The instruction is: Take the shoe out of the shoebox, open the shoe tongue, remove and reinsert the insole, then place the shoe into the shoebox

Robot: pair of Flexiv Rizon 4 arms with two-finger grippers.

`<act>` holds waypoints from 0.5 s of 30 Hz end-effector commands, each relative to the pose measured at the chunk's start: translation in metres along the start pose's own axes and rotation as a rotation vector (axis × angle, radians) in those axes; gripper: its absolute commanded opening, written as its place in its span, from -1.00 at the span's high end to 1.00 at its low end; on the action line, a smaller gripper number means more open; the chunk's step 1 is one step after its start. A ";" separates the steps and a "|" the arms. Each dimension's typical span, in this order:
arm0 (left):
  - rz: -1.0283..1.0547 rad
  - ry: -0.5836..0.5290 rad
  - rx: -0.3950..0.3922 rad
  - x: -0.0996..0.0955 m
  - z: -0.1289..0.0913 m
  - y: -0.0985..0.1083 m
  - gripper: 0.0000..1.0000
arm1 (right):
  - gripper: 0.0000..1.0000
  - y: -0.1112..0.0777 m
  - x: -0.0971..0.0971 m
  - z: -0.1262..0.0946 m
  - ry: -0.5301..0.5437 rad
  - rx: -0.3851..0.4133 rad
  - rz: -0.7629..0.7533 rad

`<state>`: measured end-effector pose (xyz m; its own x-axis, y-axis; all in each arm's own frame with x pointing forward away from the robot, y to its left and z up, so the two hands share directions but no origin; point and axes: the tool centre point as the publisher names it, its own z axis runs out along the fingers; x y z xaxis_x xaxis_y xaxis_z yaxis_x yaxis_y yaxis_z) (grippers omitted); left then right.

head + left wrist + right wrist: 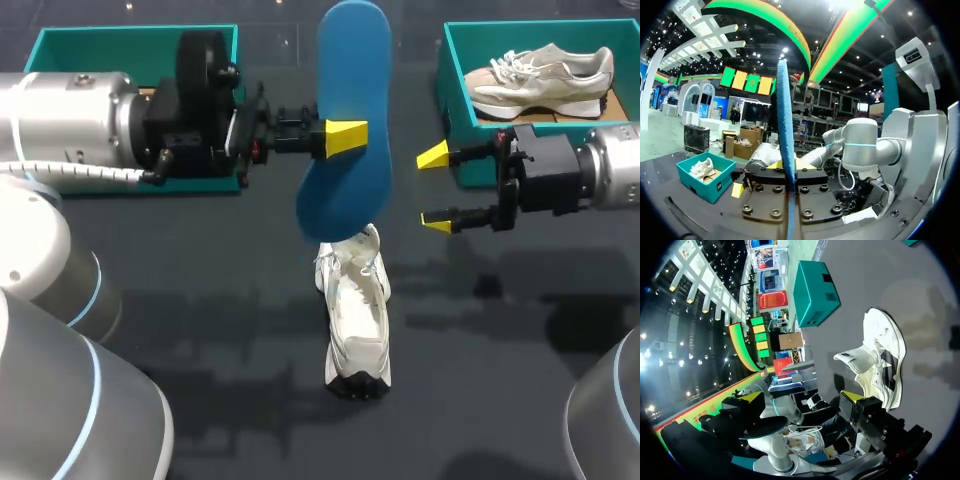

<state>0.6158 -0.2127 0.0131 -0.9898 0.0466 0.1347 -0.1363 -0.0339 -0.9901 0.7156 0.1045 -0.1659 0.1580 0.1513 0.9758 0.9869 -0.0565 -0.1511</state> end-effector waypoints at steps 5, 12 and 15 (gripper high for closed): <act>0.369 -0.086 -0.072 -0.011 0.007 0.005 1.00 | -1.00 0.000 0.002 0.004 0.010 -0.007 0.005; 0.453 -0.080 -0.085 -0.013 0.009 0.008 1.00 | -1.00 0.002 0.003 0.003 0.021 0.000 0.007; 0.563 -0.074 -0.075 -0.021 0.009 0.014 1.00 | -1.00 0.003 0.012 -0.001 0.053 0.006 0.000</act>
<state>0.6292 -0.2206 0.0038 -0.9367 -0.0316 -0.3486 0.3464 0.0592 -0.9362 0.7173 0.1071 -0.1562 0.1596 0.1063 0.9814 0.9865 -0.0544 -0.1546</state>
